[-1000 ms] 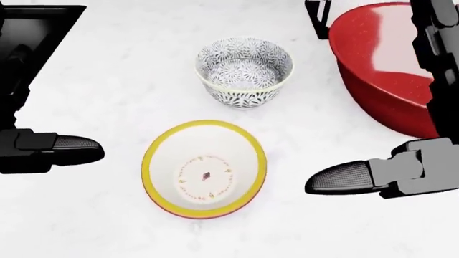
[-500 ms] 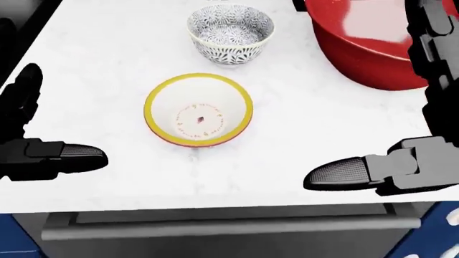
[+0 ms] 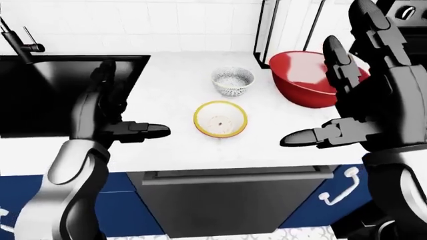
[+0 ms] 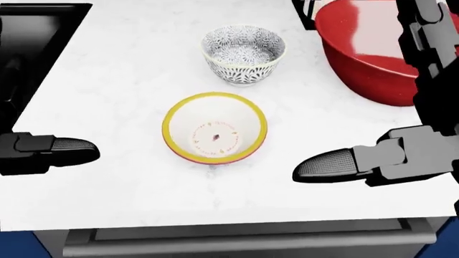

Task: Stack the bowls from largest to smallest.

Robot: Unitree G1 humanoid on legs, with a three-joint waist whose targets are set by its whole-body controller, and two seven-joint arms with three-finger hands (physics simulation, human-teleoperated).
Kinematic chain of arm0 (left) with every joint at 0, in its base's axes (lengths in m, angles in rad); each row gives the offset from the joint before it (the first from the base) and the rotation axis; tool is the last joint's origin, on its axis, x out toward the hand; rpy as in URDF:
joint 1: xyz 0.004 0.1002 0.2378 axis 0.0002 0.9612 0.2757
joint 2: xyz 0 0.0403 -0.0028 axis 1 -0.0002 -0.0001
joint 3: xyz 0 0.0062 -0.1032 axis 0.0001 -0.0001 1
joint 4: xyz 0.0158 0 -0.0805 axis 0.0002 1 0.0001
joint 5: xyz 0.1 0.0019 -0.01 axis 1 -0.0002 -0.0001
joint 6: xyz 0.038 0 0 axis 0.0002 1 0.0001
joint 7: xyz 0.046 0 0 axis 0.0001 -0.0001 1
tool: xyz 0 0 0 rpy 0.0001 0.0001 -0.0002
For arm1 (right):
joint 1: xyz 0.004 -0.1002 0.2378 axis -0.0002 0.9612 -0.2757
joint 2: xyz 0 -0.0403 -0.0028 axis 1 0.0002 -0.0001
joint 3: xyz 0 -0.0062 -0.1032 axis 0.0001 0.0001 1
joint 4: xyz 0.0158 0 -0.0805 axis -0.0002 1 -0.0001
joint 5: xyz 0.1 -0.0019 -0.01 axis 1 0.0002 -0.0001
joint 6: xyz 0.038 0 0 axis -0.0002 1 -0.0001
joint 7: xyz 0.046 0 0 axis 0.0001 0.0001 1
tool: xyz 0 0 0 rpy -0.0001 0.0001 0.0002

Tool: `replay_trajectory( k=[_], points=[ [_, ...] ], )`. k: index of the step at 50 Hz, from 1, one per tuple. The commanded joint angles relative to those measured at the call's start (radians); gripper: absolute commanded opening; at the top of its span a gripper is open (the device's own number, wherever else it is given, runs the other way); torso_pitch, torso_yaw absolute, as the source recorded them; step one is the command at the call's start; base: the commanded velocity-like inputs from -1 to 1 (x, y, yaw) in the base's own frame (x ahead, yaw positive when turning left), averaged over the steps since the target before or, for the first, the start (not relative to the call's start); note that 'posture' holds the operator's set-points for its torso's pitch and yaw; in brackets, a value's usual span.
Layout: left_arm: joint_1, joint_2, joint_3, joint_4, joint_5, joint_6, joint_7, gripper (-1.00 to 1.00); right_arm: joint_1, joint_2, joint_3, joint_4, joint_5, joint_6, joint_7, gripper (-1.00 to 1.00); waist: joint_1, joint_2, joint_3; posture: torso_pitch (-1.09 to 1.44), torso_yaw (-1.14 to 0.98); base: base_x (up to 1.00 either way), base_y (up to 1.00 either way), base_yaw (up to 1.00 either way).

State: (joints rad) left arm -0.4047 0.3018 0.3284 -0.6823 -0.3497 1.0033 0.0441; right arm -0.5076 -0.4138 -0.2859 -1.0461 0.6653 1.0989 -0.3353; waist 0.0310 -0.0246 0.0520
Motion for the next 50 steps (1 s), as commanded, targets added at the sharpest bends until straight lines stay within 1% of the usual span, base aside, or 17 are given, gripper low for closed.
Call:
replay_trajectory(
  k=[1, 3, 4, 8, 12, 14, 15, 17, 20, 26, 33, 37, 41, 43, 45, 47, 50],
  points=[
    [-0.024, 0.005, -0.004, -0.018, -0.006, -0.030, -0.005, 1.00, -0.016, -0.012, -0.018, -0.001, -0.005, -0.019, -0.012, 1.00, -0.006, -0.003, -0.015, 0.00, 0.00, 0.23, 0.00, 0.00],
    [-0.028, 0.008, -0.001, -0.014, -0.008, -0.030, -0.005, 1.00, -0.020, -0.016, -0.017, -0.001, -0.001, -0.020, -0.017, 1.00, -0.005, -0.059, -0.040, 0.00, 0.00, 0.05, 0.00, 0.00],
    [-0.030, 0.010, 0.000, -0.014, -0.011, -0.029, -0.005, 1.00, -0.025, -0.017, -0.023, -0.001, 0.007, -0.017, -0.024, 1.00, -0.003, -0.019, -0.023, 0.00, 0.00, 0.00, 0.00, 0.00],
    [-0.024, 0.010, -0.006, 0.001, -0.005, -0.050, -0.008, 1.00, -0.023, 0.000, -0.014, -0.001, -0.032, -0.016, 0.002, 1.00, -0.008, -0.032, 0.000, 0.00, 0.00, 0.00, 0.00, 0.00],
    [-0.034, 0.016, 0.003, -0.001, -0.012, -0.041, -0.007, 1.00, -0.045, -0.005, -0.035, -0.001, -0.023, 0.001, 0.012, 1.00, -0.019, 0.006, 0.005, 0.00, 0.00, 0.00, 0.00, 0.00],
    [-0.036, 0.019, 0.005, -0.003, -0.016, -0.038, -0.006, 1.00, -0.053, -0.017, -0.049, -0.001, -0.001, 0.008, 0.004, 1.00, -0.029, 0.047, -0.007, 0.00, 0.00, 0.00, 0.00, 0.00],
    [-0.038, 0.021, 0.006, -0.004, -0.018, -0.036, -0.005, 1.00, -0.071, -0.025, -0.058, -0.001, 0.019, 0.024, -0.008, 1.00, -0.029, 0.020, -0.003, 0.00, 0.00, 0.00, 0.00, 0.00],
    [-0.040, 0.024, 0.009, -0.007, -0.023, -0.032, -0.004, 1.00, -0.097, -0.045, -0.056, -0.001, 0.029, 0.049, -0.021, 1.00, -0.030, 0.019, -0.022, 0.00, 0.00, 0.00, 0.00, 0.00],
    [-0.047, 0.029, 0.015, -0.017, -0.034, -0.016, 0.002, 1.00, -0.167, -0.070, -0.051, -0.001, 0.050, 0.118, -0.046, 1.00, -0.030, 0.013, -0.028, 0.00, 0.00, 0.00, 0.00, 0.00],
    [-0.055, 0.038, 0.022, -0.039, -0.054, 0.010, 0.013, 1.00, -0.305, -0.114, 0.055, 0.055, -0.067, 0.211, 0.005, 1.00, -0.028, 0.009, -0.027, 0.00, 0.00, 0.00, 0.00, 0.00],
    [-0.053, 0.046, 0.027, -0.028, -0.062, -0.001, 0.013, 1.00, -0.459, -0.150, 0.320, 0.194, -0.470, 0.236, 0.221, 1.00, -0.028, 0.017, -0.022, 0.00, 0.00, 0.00, 0.00, 0.00],
    [-0.046, 0.046, 0.027, -0.024, -0.062, -0.010, 0.012, 1.00, -0.565, -0.164, 0.475, 0.270, -0.759, 0.241, 0.421, 1.00, -0.030, 0.024, -0.018, 0.00, 0.00, 0.00, 0.00, 0.00],
    [-0.045, 0.045, 0.030, -0.029, -0.069, -0.006, 0.015, 1.00, -0.663, -0.143, 0.575, 0.365, -1.086, 0.207, 0.675, 1.00, -0.033, 0.032, -0.013, 0.00, 0.00, 0.00, 0.00, 0.00],
    [-0.047, 0.047, 0.033, -0.031, -0.073, -0.003, 0.017, 1.00, -0.700, -0.104, 0.602, 0.447, -1.280, 0.131, 0.826, 1.00, -0.035, 0.036, -0.011, 0.00, 0.00, 0.00, 0.00, 0.00],
    [-0.046, 0.048, 0.034, -0.031, -0.076, -0.003, 0.018, 1.00, -0.704, -0.014, 0.578, 0.523, -1.491, 0.017, 0.979, 1.00, -0.038, 0.041, -0.009, 0.00, 0.00, 0.00, 0.00, 0.00],
    [-0.044, 0.049, 0.035, -0.026, -0.077, -0.009, 0.018, 1.00, -0.686, 0.092, 0.524, 0.607, -1.684, -0.172, 1.091, 1.00, -0.042, 0.047, -0.009, 0.00, 0.00, 0.00, 0.00, 0.00],
    [-0.043, 0.049, 0.031, -0.027, -0.078, -0.011, 0.020, 1.00, -0.660, 0.237, 0.416, 0.698, -1.835, -0.418, 1.150, 1.00, -0.045, 0.056, -0.011, 0.00, 0.00, 0.00, 0.00, 0.00]
  ],
)
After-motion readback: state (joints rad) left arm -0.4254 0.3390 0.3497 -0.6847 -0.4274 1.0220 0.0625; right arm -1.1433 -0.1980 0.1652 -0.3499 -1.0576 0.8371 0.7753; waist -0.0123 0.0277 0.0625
